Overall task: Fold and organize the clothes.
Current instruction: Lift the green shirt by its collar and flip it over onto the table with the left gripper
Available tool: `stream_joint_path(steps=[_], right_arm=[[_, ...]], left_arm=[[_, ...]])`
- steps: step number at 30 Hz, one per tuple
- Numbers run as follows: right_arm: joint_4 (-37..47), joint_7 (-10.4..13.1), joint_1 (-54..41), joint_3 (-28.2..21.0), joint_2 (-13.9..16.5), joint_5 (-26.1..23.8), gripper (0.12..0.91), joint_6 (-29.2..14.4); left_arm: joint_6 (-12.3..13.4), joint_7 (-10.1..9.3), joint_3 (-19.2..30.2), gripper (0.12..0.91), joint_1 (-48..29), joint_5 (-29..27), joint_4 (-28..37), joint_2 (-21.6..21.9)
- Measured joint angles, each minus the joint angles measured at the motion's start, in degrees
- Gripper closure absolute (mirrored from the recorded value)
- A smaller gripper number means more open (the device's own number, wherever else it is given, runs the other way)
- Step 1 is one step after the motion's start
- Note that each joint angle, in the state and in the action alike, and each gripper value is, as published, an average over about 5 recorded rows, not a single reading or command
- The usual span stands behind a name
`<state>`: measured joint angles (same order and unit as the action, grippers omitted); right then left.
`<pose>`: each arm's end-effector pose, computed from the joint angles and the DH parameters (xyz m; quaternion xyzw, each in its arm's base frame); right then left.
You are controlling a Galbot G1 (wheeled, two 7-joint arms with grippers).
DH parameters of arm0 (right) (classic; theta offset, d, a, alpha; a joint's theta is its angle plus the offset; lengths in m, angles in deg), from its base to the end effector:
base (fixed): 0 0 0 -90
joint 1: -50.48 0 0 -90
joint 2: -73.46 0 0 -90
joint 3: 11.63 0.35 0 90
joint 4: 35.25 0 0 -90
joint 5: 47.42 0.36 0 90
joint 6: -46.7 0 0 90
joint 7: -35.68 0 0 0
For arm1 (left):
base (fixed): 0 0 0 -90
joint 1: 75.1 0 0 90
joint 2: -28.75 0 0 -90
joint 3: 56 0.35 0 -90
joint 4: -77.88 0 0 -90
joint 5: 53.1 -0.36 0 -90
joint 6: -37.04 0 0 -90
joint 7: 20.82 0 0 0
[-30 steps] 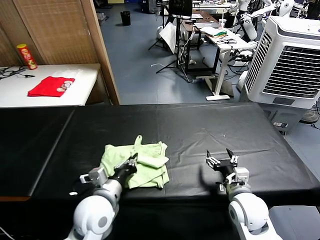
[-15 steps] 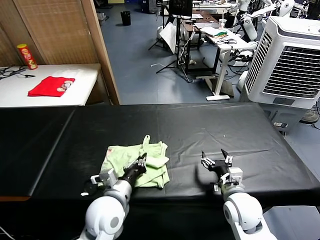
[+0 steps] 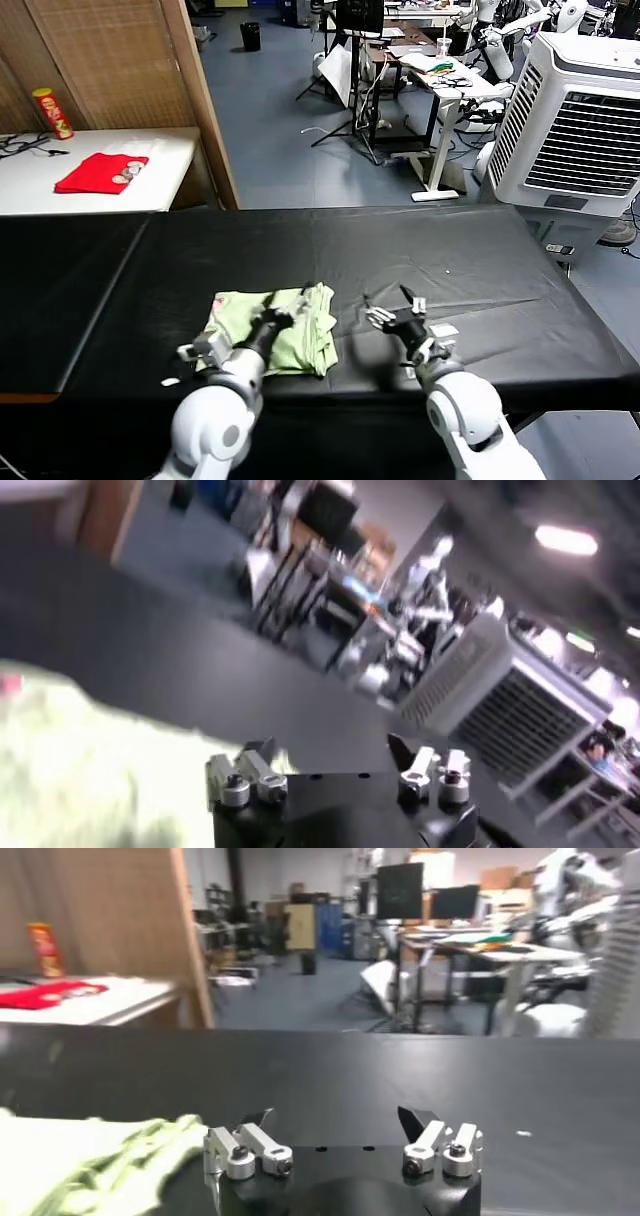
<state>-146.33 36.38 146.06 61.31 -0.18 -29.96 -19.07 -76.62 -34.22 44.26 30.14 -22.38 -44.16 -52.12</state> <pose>0.2963 0.0324 -0.2694 0.1896 -0.9740 -0.0041 0.1238 0.2462 -0.0284 -0.2387 -0.0758 -0.9741 0.1777 0.1171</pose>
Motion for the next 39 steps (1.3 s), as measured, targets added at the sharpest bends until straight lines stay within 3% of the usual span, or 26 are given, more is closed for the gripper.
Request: stream_joint_path(steps=[7, 11, 15, 20, 27, 34, 36, 39], right_arm=[[5.3, 0.03, -5.95, -9.49, -1.16, -5.48, 0.227, 1.44], [7.91, 1.7, -6.45, -11.43, -0.95, -10.9, 0.227, 2.42], [9.48, 3.68, -6.14, -11.37, -1.17, -14.72, 0.227, -0.11], [9.31, 4.56, -5.44, -10.59, -2.37, -12.14, 0.227, -4.39], [4.72, 4.0, -3.39, -8.78, -2.49, -5.65, 0.227, -5.8], [0.03, 4.02, -0.91, -6.32, -1.29, -4.27, 0.227, -5.86], [-0.62, 4.06, -0.48, -5.75, -1.24, -4.27, 0.227, -5.86], [-1.29, 4.07, 0.04, -5.24, -1.34, -4.34, 0.227, -5.86]], left_arm=[[3.23, 1.2, -7.03, 0.232, 3.3, -6.1, 2.41, 5.49], [4.0, 1.69, -9.74, 0.232, 5.18, -5.47, 3.82, 5.6], [5.29, 4.68, -11.77, 0.232, 6.71, -1.92, 5.12, 5.55], [7.17, 8.16, -13.89, 0.232, 7.76, 2.92, 6.99, 5.8], [7.16, 9.8, -15.9, 0.232, 7.43, 12.45, 9.85, 5.72], [5.68, 10.44, -15.84, 0.235, 6.84, 19.72, 12.01, 4.99], [5.42, 10.36, -15.64, 0.256, 6.75, 20.48, 12.4, 4.93], [4.87, 9.84, -15.51, 0.367, 6.67, 21.82, 12.71, 4.9]])
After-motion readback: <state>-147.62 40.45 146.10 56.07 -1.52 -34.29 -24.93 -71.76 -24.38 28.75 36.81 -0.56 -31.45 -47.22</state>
